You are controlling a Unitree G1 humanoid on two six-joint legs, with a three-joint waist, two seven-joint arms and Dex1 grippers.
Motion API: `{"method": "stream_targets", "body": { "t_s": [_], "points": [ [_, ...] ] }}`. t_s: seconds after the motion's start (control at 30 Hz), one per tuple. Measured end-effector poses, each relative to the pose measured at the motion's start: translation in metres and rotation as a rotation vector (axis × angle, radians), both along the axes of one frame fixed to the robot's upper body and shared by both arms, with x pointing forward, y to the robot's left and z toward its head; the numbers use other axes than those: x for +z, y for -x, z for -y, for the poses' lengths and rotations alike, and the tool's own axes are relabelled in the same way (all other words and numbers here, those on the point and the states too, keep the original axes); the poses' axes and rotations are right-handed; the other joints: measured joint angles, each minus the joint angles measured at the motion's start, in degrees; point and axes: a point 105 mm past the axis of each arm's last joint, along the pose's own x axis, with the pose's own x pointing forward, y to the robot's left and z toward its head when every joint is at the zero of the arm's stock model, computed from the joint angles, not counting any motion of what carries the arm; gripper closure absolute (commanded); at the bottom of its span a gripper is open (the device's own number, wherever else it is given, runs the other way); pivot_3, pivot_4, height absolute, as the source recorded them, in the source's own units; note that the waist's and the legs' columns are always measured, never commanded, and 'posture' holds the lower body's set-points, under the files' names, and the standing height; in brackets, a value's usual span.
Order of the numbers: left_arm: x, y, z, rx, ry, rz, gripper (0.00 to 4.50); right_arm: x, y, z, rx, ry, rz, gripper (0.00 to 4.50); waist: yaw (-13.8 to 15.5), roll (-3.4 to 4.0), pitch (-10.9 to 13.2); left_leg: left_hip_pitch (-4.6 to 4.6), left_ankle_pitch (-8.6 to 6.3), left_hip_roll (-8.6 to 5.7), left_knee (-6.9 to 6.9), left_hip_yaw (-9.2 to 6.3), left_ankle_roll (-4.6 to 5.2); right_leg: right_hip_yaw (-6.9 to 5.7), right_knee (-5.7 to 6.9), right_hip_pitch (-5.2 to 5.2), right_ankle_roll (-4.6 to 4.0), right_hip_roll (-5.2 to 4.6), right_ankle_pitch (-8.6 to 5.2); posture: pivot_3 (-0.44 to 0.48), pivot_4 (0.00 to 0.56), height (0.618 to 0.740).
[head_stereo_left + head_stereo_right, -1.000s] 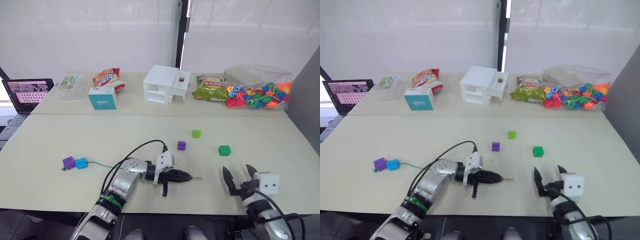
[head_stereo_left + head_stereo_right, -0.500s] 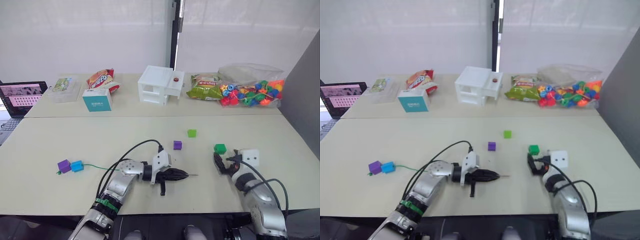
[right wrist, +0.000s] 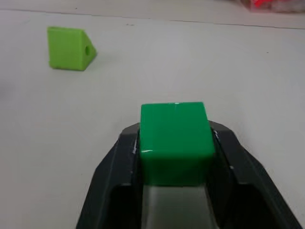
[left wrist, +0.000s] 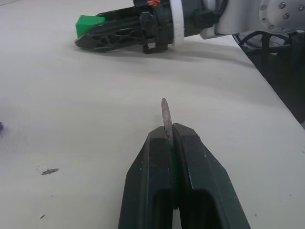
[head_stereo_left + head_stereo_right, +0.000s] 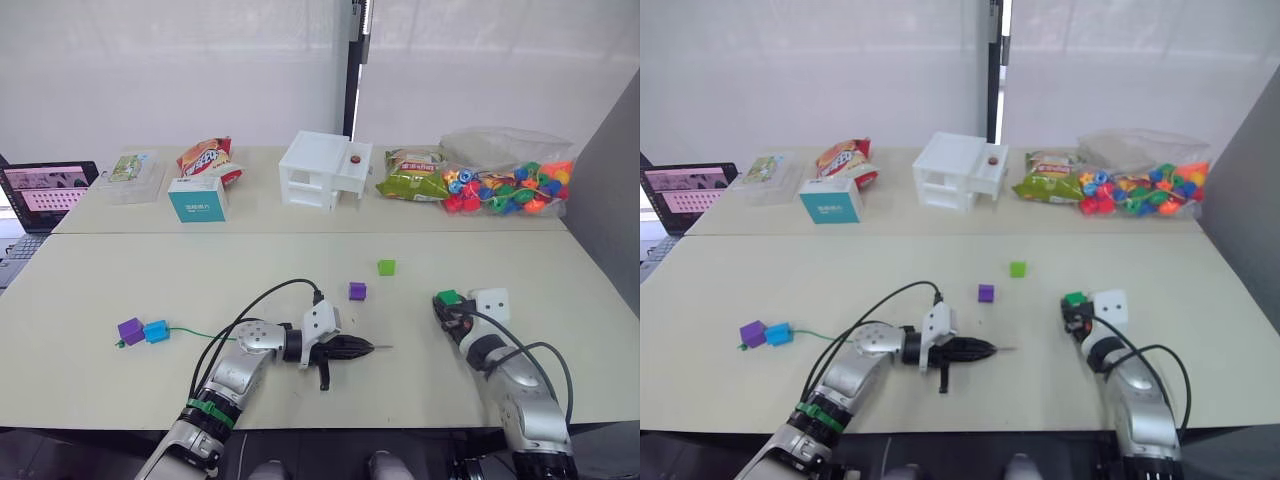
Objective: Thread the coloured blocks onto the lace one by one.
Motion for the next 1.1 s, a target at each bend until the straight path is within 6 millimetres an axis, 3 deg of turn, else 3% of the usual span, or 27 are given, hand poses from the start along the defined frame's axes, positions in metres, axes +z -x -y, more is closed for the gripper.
{"method": "stream_targets", "body": {
  "t_s": [0.23, 0.53, 0.6, 0.67, 0.83, 0.93, 1.0, 1.1],
  "points": [
    [0.000, -0.002, 0.003, 0.002, 0.013, 0.004, 4.50, -0.005, 0.036, -0.020, 0.066, -0.014, -0.079, 3.32, 0.1, 0.00, 0.0, 0.01, 0.00, 0.00, -0.09, -0.02, 0.00, -0.01, -0.03, -0.02, 0.00, 0.01, -0.01, 0.000, 0.150, 0.740],
    [-0.001, -0.004, 0.004, -0.011, 0.012, 0.005, 4.50, -0.008, 0.077, -0.053, 0.045, -0.181, -0.192, 3.32, 0.0, -0.04, 0.0, 0.07, 0.00, 0.01, -0.11, -0.03, 0.00, -0.01, -0.04, 0.02, -0.01, 0.01, -0.02, 0.000, 0.150, 0.740],
    [-0.002, -0.004, 0.004, -0.016, 0.011, 0.004, 4.50, -0.007, 0.080, -0.057, 0.051, -0.214, -0.208, 2.29, 0.0, -0.07, -0.1, 0.08, 0.00, 0.01, -0.11, -0.03, 0.00, -0.02, -0.05, 0.03, -0.01, 0.01, -0.02, 0.000, 0.150, 0.740],
    [-0.002, -0.004, 0.004, -0.022, 0.013, 0.005, 4.50, -0.008, 0.084, -0.059, 0.065, -0.245, -0.232, 1.56, 0.0, -0.07, -0.1, 0.08, 0.00, 0.01, -0.11, -0.03, 0.00, -0.02, -0.07, 0.04, -0.01, 0.01, -0.02, 0.000, 0.150, 0.740],
    [-0.002, -0.003, 0.007, -0.029, 0.021, 0.003, 4.50, 0.001, 0.088, -0.053, 0.169, -0.255, -0.271, 0.05, 0.2, -0.07, -0.1, 0.07, 0.00, 0.00, -0.10, -0.02, 0.00, -0.03, -0.19, 0.16, 0.00, 0.00, -0.02, 0.000, 0.150, 0.740],
    [-0.002, -0.004, 0.006, -0.028, 0.021, 0.003, 4.50, 0.010, 0.091, -0.034, 0.242, -0.241, -0.298, 0.05, 0.2, -0.07, 0.0, 0.10, 0.00, 0.00, -0.10, 0.00, 0.01, -0.04, -0.24, 0.22, 0.01, 0.00, -0.02, 0.000, 0.150, 0.740],
    [-0.002, -0.004, 0.006, -0.026, 0.021, 0.001, 4.50, 0.029, 0.088, -0.011, 0.278, -0.219, -0.278, 0.05, 0.2, -0.09, 0.0, 0.15, 0.00, 0.02, -0.11, -0.04, 0.01, -0.08, -0.30, 0.35, 0.01, 0.02, -0.02, 0.000, 0.150, 0.740],
    [-0.003, -0.005, 0.005, -0.022, 0.021, 0.000, 4.50, 0.047, 0.087, -0.004, 0.413, -0.114, -0.294, 0.05, 0.1, -0.06, 0.0, 0.21, -0.02, 0.02, -0.11, -0.02, 0.03, -0.08, -0.36, 0.47, 0.04, 0.02, -0.04, 0.000, 0.150, 0.740]
  ]
}}
